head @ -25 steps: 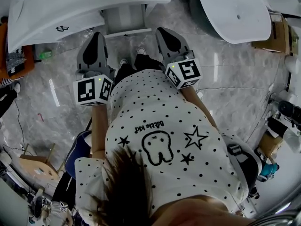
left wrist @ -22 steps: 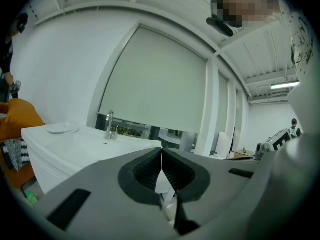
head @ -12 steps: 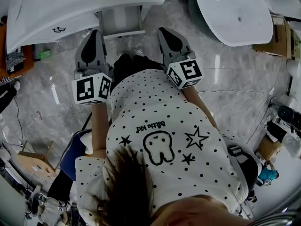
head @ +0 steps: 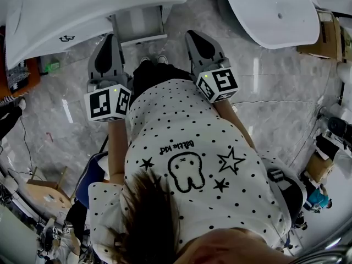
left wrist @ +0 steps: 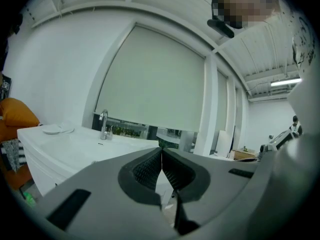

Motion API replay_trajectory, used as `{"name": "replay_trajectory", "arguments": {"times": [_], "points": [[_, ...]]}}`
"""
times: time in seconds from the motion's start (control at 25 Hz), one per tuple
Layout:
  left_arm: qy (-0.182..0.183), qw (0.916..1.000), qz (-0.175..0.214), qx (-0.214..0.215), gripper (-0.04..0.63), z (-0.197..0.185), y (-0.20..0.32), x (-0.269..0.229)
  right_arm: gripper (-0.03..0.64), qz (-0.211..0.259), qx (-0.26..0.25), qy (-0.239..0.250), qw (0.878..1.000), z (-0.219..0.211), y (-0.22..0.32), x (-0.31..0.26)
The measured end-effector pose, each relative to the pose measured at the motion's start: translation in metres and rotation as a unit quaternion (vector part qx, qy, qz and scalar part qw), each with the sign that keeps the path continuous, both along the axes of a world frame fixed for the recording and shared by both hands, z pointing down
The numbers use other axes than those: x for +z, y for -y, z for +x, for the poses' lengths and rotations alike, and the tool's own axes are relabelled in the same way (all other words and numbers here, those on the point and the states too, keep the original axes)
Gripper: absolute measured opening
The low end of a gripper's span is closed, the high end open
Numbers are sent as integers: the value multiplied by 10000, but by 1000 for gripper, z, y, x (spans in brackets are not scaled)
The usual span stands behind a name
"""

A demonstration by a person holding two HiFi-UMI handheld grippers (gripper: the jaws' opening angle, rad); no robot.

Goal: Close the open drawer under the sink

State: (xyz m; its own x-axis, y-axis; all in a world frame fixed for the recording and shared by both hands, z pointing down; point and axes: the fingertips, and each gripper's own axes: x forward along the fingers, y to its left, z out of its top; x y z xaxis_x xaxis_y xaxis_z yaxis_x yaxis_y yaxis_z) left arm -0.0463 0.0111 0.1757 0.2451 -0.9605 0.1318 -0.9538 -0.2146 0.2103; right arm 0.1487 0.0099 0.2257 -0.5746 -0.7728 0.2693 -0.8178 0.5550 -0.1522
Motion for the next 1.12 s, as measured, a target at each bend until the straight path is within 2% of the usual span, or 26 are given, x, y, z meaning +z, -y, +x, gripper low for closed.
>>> {"name": "replay_trajectory", "arguments": {"times": [0.28,0.52,0.84,1.12], "points": [[-24,10000,12,66,6,-3,11,2,14,-79,14,-36,10000,-8,5,5],[-299,9995,-35,95,6,-17,11,-2,14,-114,2,-56,9999,-22,6,3],[-255,9995,-141,125,6,-37,18,-3,14,-156,76,-41,9998,-40,8,-2],[-406,9987,-113,302,6,-32,25,-6,14,-181,250,-8,9995,-38,5,-2]]}}
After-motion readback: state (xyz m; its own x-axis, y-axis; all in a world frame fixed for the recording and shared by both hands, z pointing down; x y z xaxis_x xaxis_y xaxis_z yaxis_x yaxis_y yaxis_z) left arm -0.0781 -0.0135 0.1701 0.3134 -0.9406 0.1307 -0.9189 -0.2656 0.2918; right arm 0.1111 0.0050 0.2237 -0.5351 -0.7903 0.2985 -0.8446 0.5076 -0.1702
